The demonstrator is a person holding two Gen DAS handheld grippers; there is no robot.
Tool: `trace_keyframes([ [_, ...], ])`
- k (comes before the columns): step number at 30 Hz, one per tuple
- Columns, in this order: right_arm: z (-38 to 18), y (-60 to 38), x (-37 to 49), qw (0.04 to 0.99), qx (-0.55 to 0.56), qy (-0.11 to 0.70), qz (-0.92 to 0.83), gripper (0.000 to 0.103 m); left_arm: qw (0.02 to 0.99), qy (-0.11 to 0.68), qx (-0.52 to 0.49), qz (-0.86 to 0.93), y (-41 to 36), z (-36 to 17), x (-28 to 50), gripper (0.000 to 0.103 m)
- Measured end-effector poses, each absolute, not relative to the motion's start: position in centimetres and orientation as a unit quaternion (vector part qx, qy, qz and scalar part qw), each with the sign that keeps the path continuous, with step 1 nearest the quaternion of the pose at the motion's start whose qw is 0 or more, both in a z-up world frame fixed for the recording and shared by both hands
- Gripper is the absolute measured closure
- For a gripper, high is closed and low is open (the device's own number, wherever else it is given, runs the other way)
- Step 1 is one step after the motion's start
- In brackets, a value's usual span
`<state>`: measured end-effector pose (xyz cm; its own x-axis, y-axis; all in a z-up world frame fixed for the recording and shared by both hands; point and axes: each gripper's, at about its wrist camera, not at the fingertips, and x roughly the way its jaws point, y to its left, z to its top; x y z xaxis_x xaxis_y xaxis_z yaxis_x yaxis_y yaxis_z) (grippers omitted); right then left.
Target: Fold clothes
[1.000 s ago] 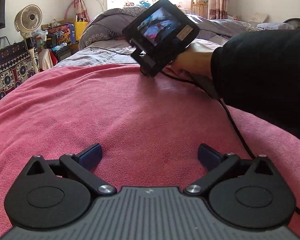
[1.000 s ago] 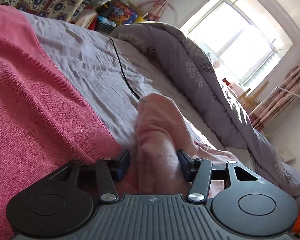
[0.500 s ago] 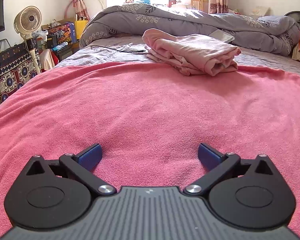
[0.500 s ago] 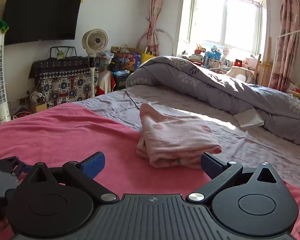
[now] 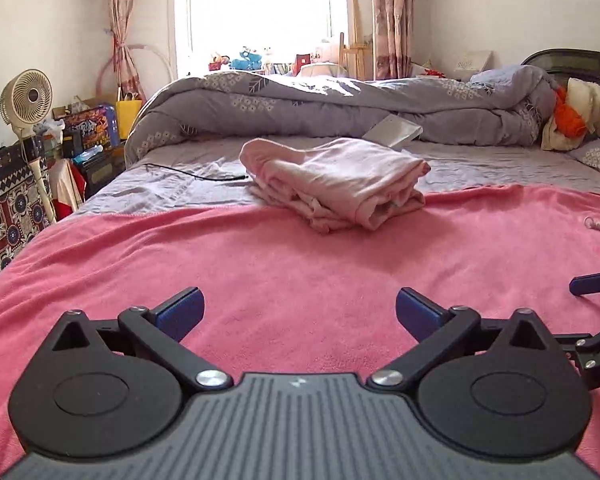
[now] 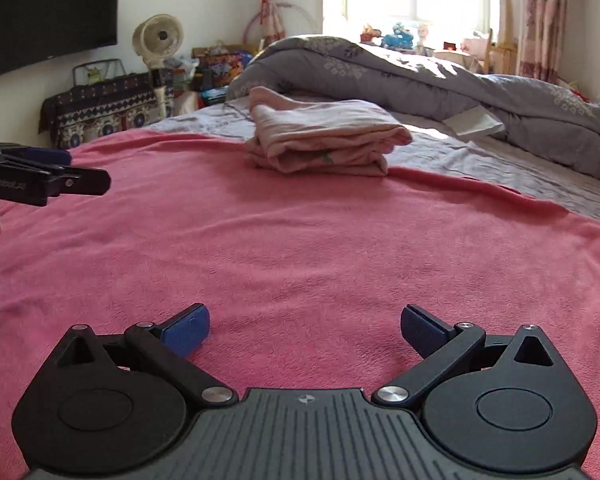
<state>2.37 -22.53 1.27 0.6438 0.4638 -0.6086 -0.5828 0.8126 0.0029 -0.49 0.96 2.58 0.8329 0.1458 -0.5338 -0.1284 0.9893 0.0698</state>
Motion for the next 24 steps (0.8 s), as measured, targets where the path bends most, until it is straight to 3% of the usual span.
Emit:
trace_keyframes([
  [2, 0.9, -22.5, 2.8, 0.902, -0.092, 0.318, 0.277, 0.000, 0.933, 0.352, 0.025, 0.069, 0.7, 0.8, 1.8, 0.000],
  [24, 0.7, -22.9, 3.0, 0.903, -0.093, 0.315, 0.277, 0.000, 0.935, 0.348, -0.007, 0.063, 1.6, 0.8, 1.7, 0.000],
])
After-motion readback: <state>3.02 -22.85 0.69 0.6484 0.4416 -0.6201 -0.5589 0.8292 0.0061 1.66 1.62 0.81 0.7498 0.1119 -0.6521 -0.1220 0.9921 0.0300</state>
